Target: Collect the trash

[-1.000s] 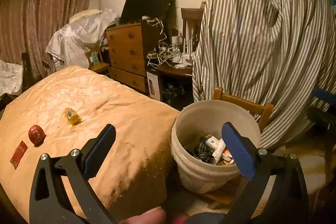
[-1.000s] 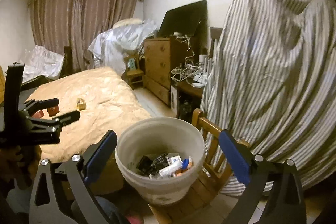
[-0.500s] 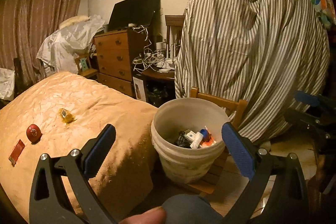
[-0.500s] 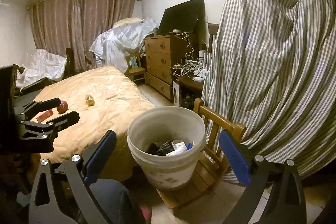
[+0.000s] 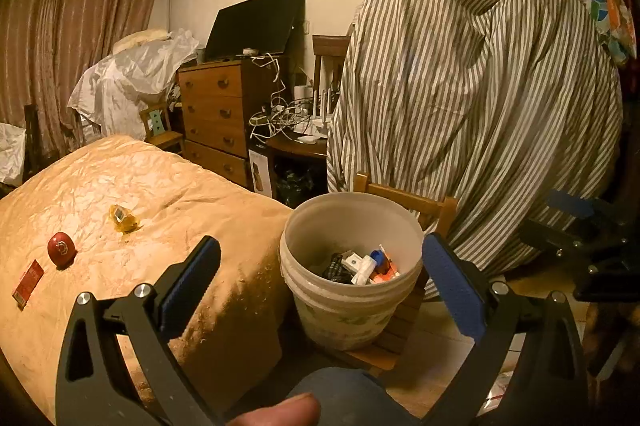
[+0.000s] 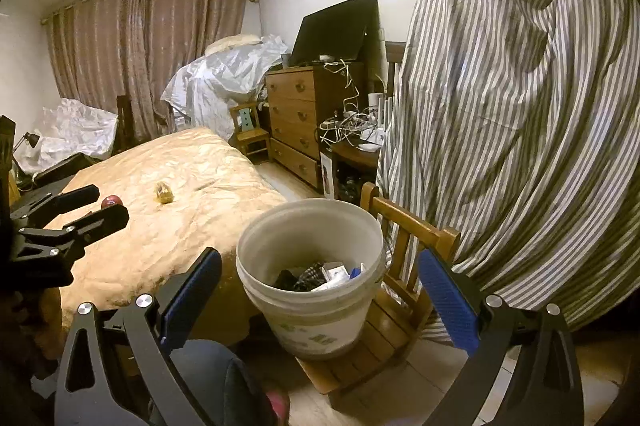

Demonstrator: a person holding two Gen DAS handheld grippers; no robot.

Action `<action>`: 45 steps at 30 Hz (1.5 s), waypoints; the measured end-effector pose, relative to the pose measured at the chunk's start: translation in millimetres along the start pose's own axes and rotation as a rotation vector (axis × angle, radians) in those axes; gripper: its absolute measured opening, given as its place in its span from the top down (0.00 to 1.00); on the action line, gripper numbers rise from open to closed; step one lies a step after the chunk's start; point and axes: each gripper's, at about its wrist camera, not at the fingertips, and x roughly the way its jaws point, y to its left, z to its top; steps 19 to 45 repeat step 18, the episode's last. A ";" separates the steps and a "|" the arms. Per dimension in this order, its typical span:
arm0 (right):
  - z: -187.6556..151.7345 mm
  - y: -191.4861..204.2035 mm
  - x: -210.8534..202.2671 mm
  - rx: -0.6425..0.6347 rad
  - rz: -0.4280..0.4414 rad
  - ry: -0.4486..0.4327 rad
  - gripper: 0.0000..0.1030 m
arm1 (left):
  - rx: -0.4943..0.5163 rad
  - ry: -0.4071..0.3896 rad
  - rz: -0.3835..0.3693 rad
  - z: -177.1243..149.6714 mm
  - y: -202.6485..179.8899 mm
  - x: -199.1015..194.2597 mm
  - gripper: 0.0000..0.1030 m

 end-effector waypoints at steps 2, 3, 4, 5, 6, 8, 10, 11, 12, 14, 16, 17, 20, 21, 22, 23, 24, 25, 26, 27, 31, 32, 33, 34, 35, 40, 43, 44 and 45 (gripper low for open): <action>-0.4 0.1 0.7 0.001 0.002 0.002 0.05 | 0.001 0.000 0.000 -0.2 -0.5 -0.2 0.05; 0.0 0.5 0.3 0.000 0.001 0.001 0.05 | -0.001 0.002 -0.002 -0.2 -0.4 -0.1 0.05; -0.7 0.9 0.9 -0.001 0.002 0.003 0.05 | -0.006 0.005 -0.006 -0.3 -0.4 0.1 0.05; -0.4 0.9 1.6 -0.001 0.003 0.004 0.05 | -0.008 0.007 -0.008 -0.2 -0.9 0.4 0.05; -0.9 0.9 2.4 -0.002 0.005 0.005 0.05 | -0.010 0.010 -0.012 -0.1 -0.9 0.8 0.05; -2.4 0.7 4.7 -0.003 0.008 0.008 0.05 | -0.006 0.006 -0.011 0.9 -2.0 1.3 0.05; -2.8 0.4 6.1 -0.004 0.010 0.010 0.05 | 0.001 0.010 -0.011 1.0 -4.3 2.0 0.05; -3.0 -0.2 6.5 -0.004 0.010 0.010 0.05 | 0.000 0.018 -0.013 1.4 -5.0 4.1 0.05; -3.0 0.2 6.0 -0.004 0.008 0.009 0.05 | -0.002 0.035 -0.013 0.8 -5.5 6.8 0.05; -3.5 0.4 6.5 -0.003 0.010 0.009 0.05 | -0.003 0.053 -0.015 0.0 -6.2 10.1 0.05; -2.7 0.1 5.9 -0.005 0.010 0.011 0.05 | 0.000 0.060 -0.013 -1.2 -7.2 11.7 0.05; -3.9 0.2 7.4 -0.005 0.013 0.016 0.05 | 0.000 0.062 -0.013 -0.9 -7.1 12.2 0.05; -3.4 -0.4 8.3 -0.005 0.015 0.019 0.05 | -0.002 0.067 -0.013 -1.2 -6.8 12.8 0.05; -3.4 -0.4 8.3 -0.005 0.015 0.019 0.05 | -0.002 0.067 -0.013 -1.2 -6.8 12.8 0.05; -3.4 -0.4 8.3 -0.005 0.015 0.019 0.05 | -0.002 0.067 -0.013 -1.2 -6.8 12.8 0.05; -3.4 -0.4 8.3 -0.005 0.015 0.019 0.05 | -0.002 0.067 -0.013 -1.2 -6.8 12.8 0.05; -3.4 -0.4 8.3 -0.005 0.015 0.019 0.05 | -0.002 0.067 -0.013 -1.2 -6.8 12.8 0.05; -3.4 -0.4 8.3 -0.005 0.015 0.019 0.05 | -0.002 0.067 -0.013 -1.2 -6.8 12.8 0.05; -3.4 -0.4 8.3 -0.005 0.015 0.019 0.05 | -0.002 0.067 -0.013 -1.2 -6.8 12.8 0.05; -3.4 -0.4 8.3 -0.005 0.015 0.019 0.05 | -0.002 0.067 -0.013 -1.2 -6.8 12.8 0.05; -3.4 -0.4 8.3 -0.005 0.015 0.019 0.05 | -0.002 0.067 -0.013 -1.2 -6.8 12.8 0.05; -3.4 -0.4 8.3 -0.005 0.015 0.019 0.05 | -0.002 0.067 -0.013 -1.2 -6.8 12.8 0.05; -3.4 -0.4 8.3 -0.005 0.015 0.019 0.05 | -0.002 0.067 -0.013 -1.2 -6.8 12.8 0.05; -3.4 -0.4 8.3 -0.005 0.015 0.019 0.05 | -0.002 0.067 -0.013 -1.2 -6.8 12.8 0.05; -3.4 -0.4 8.3 -0.005 0.015 0.019 0.05 | -0.002 0.067 -0.013 -1.2 -6.8 12.8 0.05; -3.4 -0.4 8.3 -0.005 0.015 0.019 0.05 | -0.002 0.067 -0.013 -1.2 -6.8 12.8 0.05; -3.4 -0.4 8.3 -0.005 0.015 0.019 0.05 | -0.002 0.067 -0.013 -1.2 -6.8 12.8 0.05; -3.4 -0.4 8.3 -0.005 0.015 0.019 0.05 | -0.002 0.067 -0.013 -1.2 -6.8 12.8 0.05; -3.4 -0.4 8.3 -0.005 0.015 0.019 0.05 | -0.002 0.067 -0.013 -1.2 -6.8 12.8 0.05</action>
